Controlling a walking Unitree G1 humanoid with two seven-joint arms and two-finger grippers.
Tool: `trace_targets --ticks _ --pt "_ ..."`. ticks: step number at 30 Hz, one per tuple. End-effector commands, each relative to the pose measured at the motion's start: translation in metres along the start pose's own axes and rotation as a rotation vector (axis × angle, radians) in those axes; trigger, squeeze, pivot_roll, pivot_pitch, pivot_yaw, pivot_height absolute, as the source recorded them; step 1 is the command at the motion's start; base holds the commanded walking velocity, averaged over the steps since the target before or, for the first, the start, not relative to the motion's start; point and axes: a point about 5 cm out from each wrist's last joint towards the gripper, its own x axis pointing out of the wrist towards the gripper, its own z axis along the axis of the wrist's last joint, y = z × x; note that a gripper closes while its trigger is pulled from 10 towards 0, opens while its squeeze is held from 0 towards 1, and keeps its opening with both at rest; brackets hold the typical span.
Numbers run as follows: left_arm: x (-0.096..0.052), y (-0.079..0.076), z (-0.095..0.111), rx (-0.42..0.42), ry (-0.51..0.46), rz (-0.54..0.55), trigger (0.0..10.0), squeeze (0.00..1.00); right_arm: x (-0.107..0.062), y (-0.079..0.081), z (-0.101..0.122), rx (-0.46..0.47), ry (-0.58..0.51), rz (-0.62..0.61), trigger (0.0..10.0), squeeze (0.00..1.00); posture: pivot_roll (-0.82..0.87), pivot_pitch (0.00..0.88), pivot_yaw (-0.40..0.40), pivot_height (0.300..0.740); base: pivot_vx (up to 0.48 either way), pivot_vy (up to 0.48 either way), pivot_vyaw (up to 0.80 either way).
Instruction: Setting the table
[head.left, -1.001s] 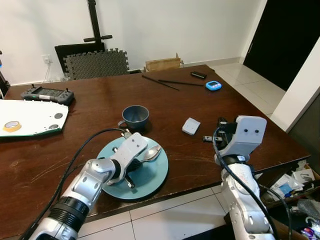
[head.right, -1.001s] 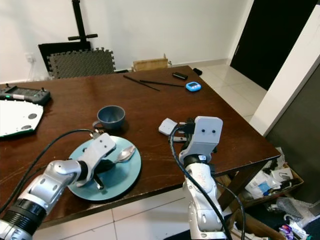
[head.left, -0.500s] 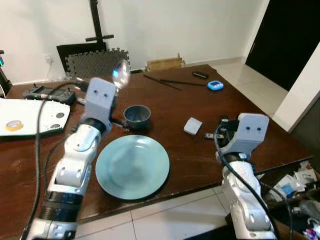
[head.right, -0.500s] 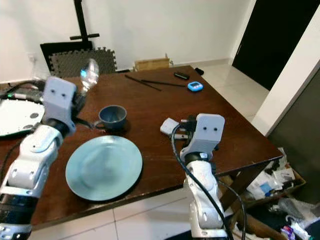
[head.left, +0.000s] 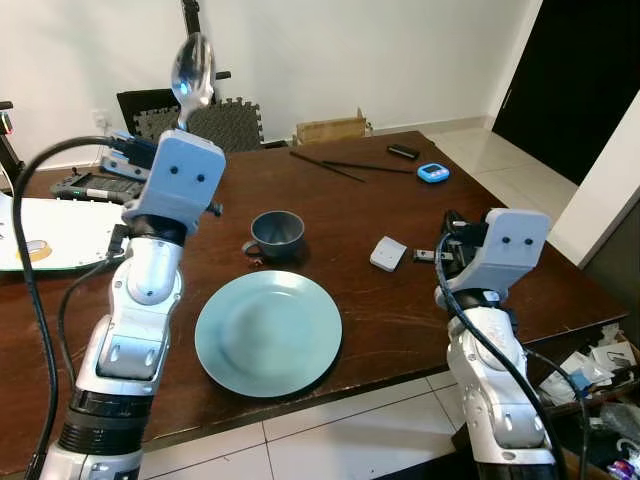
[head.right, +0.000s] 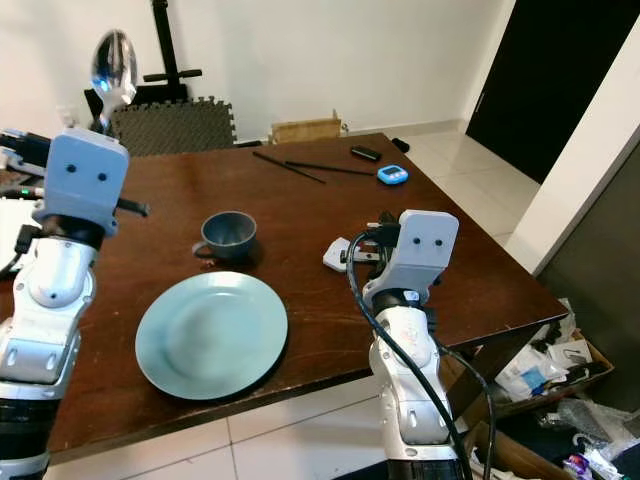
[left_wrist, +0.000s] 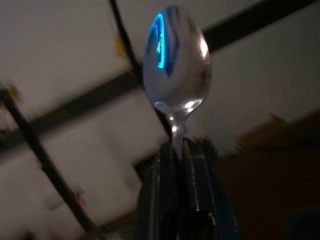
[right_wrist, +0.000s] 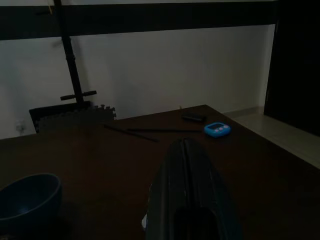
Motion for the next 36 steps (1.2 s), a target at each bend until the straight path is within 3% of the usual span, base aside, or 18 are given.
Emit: trace_targets --ticks 1,2,3,4,5,6,12,14,15,17,22,23,25,27,30,36 --pt "-0.006 0.004 -0.010 -0.116 0.086 0.023 10.0 0.00 -0.002 -0.001 0.000 0.001 0.005 0.001 10.0 0.00 0.03 0.089 0.053 0.740 0.000 0.000 0.00" --pt "-0.011 0.004 -0.023 -0.308 0.212 0.044 10.0 0.00 -0.003 -0.002 0.000 0.000 0.006 0.000 10.0 0.00 0.03 0.092 0.053 0.740 0.000 0.000 0.00" --pt "-0.011 0.004 -0.023 -0.308 0.212 0.044 10.0 0.00 -0.003 -0.002 0.000 0.000 0.006 0.000 10.0 0.00 0.03 0.092 0.053 0.740 0.000 0.000 0.00" --pt "-0.017 0.006 -0.032 -0.397 0.281 0.082 10.0 0.00 -0.003 -0.002 0.001 0.000 0.007 0.000 10.0 0.00 0.02 0.096 0.054 0.740 0.000 0.000 0.00" --pt "-0.025 0.007 -0.033 -0.373 0.277 0.070 10.0 0.00 -0.004 -0.002 0.001 0.001 0.009 0.001 10.0 0.00 0.03 0.101 0.050 0.740 0.000 0.000 0.00" --pt "-0.033 0.010 -0.030 -0.284 0.241 0.050 10.0 0.00 -0.005 -0.002 0.001 0.005 0.011 0.004 10.0 0.00 0.03 0.101 0.050 0.740 0.000 0.000 0.00" --pt "-0.044 0.015 -0.036 -0.221 0.270 0.082 10.0 0.00 -0.007 0.002 0.000 0.025 0.013 0.022 10.0 0.00 0.04 0.105 0.042 0.740 0.000 0.000 0.00" --pt "-0.057 0.020 -0.052 -0.274 0.390 0.146 10.0 0.00 -0.009 0.006 -0.004 0.064 0.036 0.043 10.0 0.00 0.04 0.110 0.031 0.740 0.000 0.000 0.00" --pt "-0.057 0.020 -0.052 -0.274 0.390 0.146 10.0 0.00 -0.009 0.006 -0.004 0.064 0.036 0.043 10.0 0.00 0.04 0.110 0.031 0.740 0.000 0.000 0.00" --pt "-0.067 0.022 -0.062 -0.337 0.486 0.182 10.0 0.00 -0.011 0.007 -0.010 0.100 0.073 0.044 10.0 0.00 0.04 0.114 0.028 0.740 0.000 0.000 0.00" --pt "-0.071 0.019 -0.061 -0.343 0.508 0.113 10.0 0.00 -0.019 0.004 -0.029 0.128 0.164 0.015 10.0 0.00 0.03 0.116 0.026 0.740 0.000 0.000 0.00" --pt "-0.071 0.014 -0.058 -0.486 0.513 0.114 10.0 0.00 -0.025 0.002 -0.039 0.098 0.207 0.015 10.0 0.00 0.03 0.121 0.024 0.740 0.000 0.000 0.00" --pt "-0.070 0.014 -0.056 -0.521 0.501 0.126 10.0 0.00 -0.028 0.001 -0.043 0.086 0.220 0.014 10.0 0.00 0.03 0.121 0.023 0.740 0.000 0.000 0.00" --pt "-0.068 0.014 -0.055 -0.513 0.484 0.126 10.0 0.00 -0.031 -0.001 -0.046 0.075 0.231 0.011 10.0 0.00 0.02 0.123 0.021 0.740 0.000 0.000 0.00" --pt "-0.065 0.012 -0.052 -0.437 0.466 0.096 10.0 0.00 -0.034 -0.006 -0.050 0.054 0.249 -0.002 10.0 0.00 0.02 0.123 0.021 0.740 0.000 0.000 0.00" --pt "-0.062 0.012 -0.047 -0.433 0.442 0.084 10.0 0.00 -0.033 -0.006 -0.050 0.055 0.251 -0.004 10.0 0.00 0.02 0.125 0.021 0.740 0.000 0.000 0.00"
